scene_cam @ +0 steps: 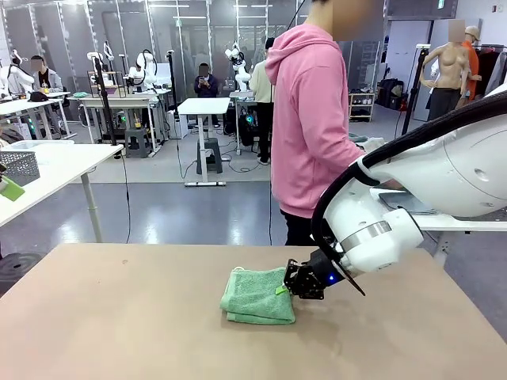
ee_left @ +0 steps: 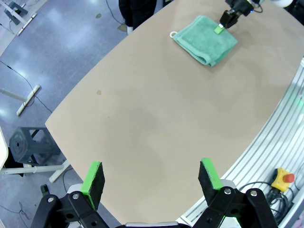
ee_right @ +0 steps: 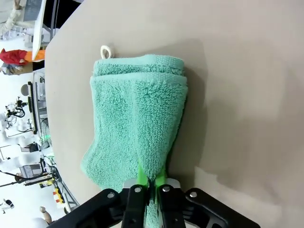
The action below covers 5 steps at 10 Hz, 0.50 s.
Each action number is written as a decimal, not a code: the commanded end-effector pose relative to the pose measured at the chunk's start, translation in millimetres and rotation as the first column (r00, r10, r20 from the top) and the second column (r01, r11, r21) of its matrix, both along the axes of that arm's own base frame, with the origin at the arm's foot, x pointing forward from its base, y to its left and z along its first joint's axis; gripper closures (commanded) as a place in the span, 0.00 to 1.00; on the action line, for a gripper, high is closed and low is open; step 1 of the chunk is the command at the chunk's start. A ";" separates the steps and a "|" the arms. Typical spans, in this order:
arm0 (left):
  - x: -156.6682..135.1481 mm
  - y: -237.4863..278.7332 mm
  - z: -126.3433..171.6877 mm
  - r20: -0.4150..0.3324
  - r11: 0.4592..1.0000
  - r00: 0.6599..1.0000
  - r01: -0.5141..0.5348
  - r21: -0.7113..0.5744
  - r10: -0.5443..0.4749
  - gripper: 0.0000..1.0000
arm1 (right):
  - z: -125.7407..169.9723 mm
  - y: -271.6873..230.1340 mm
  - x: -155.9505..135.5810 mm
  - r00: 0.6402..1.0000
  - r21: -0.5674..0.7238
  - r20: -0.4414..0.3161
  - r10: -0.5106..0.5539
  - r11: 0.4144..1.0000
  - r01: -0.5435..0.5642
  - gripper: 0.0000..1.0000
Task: Fold the towels and place them in the basket.
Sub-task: Place the folded Towel with hook on the right side of the table.
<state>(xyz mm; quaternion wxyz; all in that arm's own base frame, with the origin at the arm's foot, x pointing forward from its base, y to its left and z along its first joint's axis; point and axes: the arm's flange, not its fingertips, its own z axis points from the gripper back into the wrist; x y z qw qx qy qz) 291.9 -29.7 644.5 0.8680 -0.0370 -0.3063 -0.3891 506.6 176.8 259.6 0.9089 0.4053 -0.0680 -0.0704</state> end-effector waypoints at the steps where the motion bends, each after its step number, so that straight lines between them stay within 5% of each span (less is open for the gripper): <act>1: 2.5 0.7 2.5 0.004 1.000 1.000 0.001 0.009 -0.001 0.00 | -3.0 -1.5 0.8 1.000 0.008 0.001 0.014 1.000 -0.014 1.00; 5: 2.5 0.7 2.5 0.004 1.000 1.000 0.001 0.009 -0.001 0.00 | -3.0 -1.5 0.8 1.000 0.008 0.001 0.014 1.000 -0.014 1.00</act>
